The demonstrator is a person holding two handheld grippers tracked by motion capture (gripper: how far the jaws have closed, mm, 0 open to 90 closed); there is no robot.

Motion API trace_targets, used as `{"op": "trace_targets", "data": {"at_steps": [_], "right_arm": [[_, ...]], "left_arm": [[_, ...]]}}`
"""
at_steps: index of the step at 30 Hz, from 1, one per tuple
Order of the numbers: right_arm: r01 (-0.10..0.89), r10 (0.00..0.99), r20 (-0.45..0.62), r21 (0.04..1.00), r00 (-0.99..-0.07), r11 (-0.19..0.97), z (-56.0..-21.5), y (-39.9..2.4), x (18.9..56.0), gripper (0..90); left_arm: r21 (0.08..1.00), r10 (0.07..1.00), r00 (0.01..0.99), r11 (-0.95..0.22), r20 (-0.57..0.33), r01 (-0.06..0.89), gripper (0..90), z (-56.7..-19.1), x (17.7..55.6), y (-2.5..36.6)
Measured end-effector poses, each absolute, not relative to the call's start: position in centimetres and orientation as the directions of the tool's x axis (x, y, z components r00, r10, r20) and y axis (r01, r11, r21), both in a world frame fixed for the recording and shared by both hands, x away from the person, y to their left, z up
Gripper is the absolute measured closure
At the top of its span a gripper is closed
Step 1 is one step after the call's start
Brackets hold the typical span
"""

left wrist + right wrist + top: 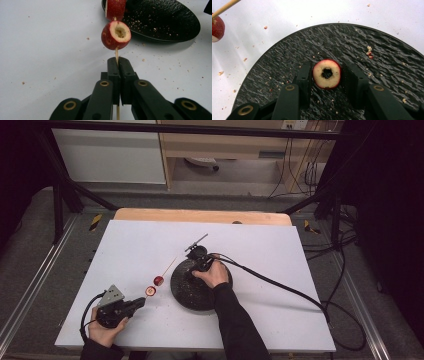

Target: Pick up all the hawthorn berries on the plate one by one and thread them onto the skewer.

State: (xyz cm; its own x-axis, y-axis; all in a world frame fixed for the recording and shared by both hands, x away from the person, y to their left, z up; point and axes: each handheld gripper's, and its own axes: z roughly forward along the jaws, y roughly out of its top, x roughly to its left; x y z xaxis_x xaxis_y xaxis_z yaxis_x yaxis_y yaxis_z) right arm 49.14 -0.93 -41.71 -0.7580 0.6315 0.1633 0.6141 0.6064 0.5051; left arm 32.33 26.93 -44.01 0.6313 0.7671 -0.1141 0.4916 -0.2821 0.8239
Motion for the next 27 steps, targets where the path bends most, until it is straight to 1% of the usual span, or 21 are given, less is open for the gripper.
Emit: {"op": "trace_targets", "data": {"at_steps": [15,27], "right_arm": [[0.642,0.652,0.186,0.497,-0.736,0.584,-41.2,-1.1,49.1,62.5],[0.651,0.665,0.197,0.522,-0.720,0.550,-39.9,-1.6,48.6,62.6]], "left_arm": [[0.824,0.767,0.631,-0.283,-0.113,0.491,88.3,-44.0,32.3,26.9],[0.825,0.766,0.633,-0.284,-0.111,0.489,88.3,-44.0,32.2,26.8]]}}
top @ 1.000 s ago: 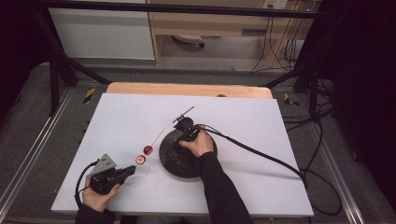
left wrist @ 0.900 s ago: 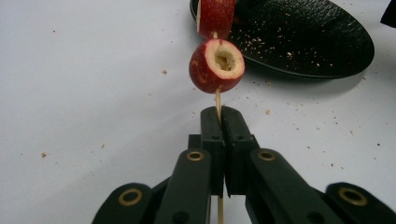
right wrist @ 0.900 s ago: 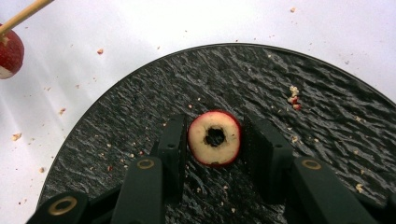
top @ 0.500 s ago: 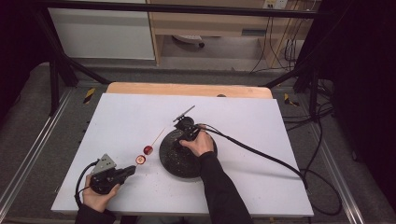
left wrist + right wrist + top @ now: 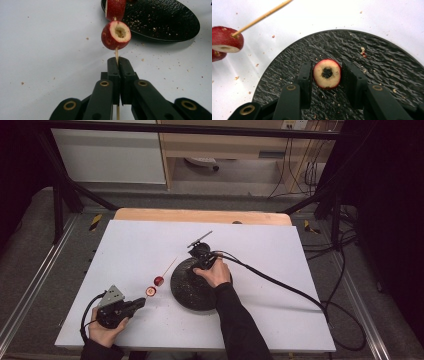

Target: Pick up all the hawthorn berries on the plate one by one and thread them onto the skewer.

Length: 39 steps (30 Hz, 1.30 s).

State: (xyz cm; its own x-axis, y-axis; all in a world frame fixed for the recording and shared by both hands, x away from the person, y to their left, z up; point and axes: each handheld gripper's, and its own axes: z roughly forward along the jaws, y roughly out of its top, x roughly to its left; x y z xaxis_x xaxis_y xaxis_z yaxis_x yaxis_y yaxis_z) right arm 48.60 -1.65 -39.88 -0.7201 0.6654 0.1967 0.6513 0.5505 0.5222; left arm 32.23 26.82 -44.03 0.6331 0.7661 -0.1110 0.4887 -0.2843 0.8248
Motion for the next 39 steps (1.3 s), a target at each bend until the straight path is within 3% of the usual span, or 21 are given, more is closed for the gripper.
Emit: {"op": "trace_targets", "data": {"at_steps": [19,39], "right_arm": [[0.638,0.668,0.229,0.613,-0.707,0.465,-37.9,-3.4,46.5,62.7],[0.625,0.661,0.322,0.726,-0.678,0.288,-39.3,-7.3,43.2,62.9]], "left_arm": [[0.827,0.759,0.643,-0.292,-0.106,0.481,88.3,-44.0,32.1,26.6],[0.831,0.748,0.656,-0.299,-0.101,0.469,88.3,-43.9,31.8,25.9]]}}
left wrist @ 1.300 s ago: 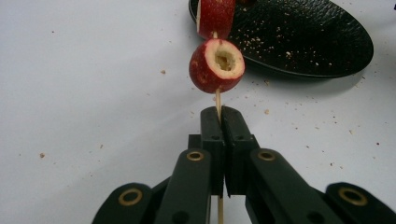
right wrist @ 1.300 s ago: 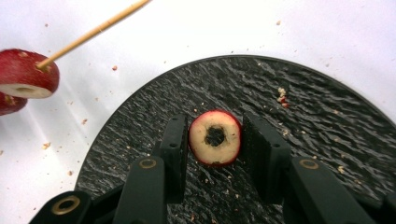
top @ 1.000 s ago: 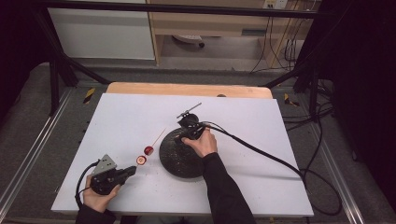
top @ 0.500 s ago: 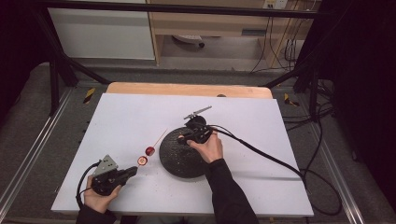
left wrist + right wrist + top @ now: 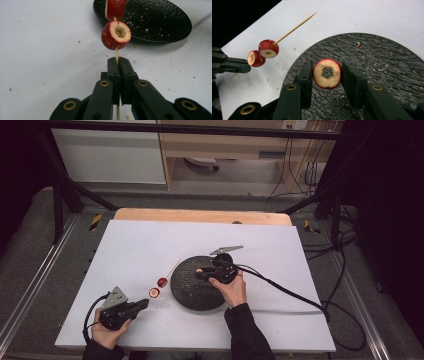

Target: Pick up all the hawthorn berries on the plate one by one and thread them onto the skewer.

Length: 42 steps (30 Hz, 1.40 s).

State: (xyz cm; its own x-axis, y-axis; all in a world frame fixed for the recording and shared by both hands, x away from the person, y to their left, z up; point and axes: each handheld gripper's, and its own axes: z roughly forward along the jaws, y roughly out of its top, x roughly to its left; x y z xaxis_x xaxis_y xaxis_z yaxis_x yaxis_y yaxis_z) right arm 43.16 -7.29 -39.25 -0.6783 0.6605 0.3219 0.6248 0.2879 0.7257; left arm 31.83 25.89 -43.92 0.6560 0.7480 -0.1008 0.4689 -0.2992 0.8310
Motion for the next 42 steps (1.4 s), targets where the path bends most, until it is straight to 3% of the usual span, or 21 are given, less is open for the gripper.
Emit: {"op": "trace_targets", "data": {"at_steps": [23,42], "right_arm": [[0.610,0.655,0.472,0.792,-0.590,-0.021,-41.4,-9.4,41.1,63.0],[0.530,0.632,0.548,0.812,-0.548,-0.245,-41.2,-10.2,41.0,63.1]], "left_arm": [[0.837,0.735,0.671,-0.303,-0.099,0.455,88.3,-43.9,31.7,24.6],[0.857,0.717,0.688,-0.283,-0.109,0.430,88.3,-43.7,31.2,22.9]]}}
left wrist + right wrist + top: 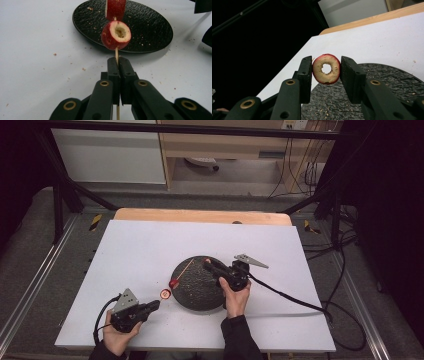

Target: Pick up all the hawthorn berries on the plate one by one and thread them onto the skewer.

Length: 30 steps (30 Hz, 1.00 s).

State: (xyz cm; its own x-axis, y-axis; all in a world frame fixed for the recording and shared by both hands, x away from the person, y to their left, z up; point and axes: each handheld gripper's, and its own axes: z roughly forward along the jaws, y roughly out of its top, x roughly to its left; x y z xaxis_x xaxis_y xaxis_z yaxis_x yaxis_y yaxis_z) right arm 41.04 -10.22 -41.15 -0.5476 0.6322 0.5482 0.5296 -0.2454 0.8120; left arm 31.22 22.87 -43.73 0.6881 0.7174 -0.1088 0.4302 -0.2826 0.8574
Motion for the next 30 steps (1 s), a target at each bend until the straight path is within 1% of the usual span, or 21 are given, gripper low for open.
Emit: {"op": "trace_targets", "data": {"at_steps": [8,14,30], "right_arm": [[0.489,0.626,0.570,0.811,-0.533,-0.322,-41.0,-10.2,41.2,63.1],[0.466,0.602,0.603,0.794,-0.524,-0.390,-40.7,-10.1,41.4,63.1],[0.428,0.562,0.655,0.756,-0.505,-0.496,-40.3,-10.3,42.0,63.1]], "left_arm": [[0.868,0.720,0.685,-0.265,-0.112,0.420,88.3,-43.5,31.0,22.3],[0.877,0.720,0.686,-0.260,-0.103,0.405,88.2,-43.2,30.8,21.7],[0.888,0.718,0.689,-0.248,-0.100,0.387,88.3,-42.9,30.7,20.2]]}}
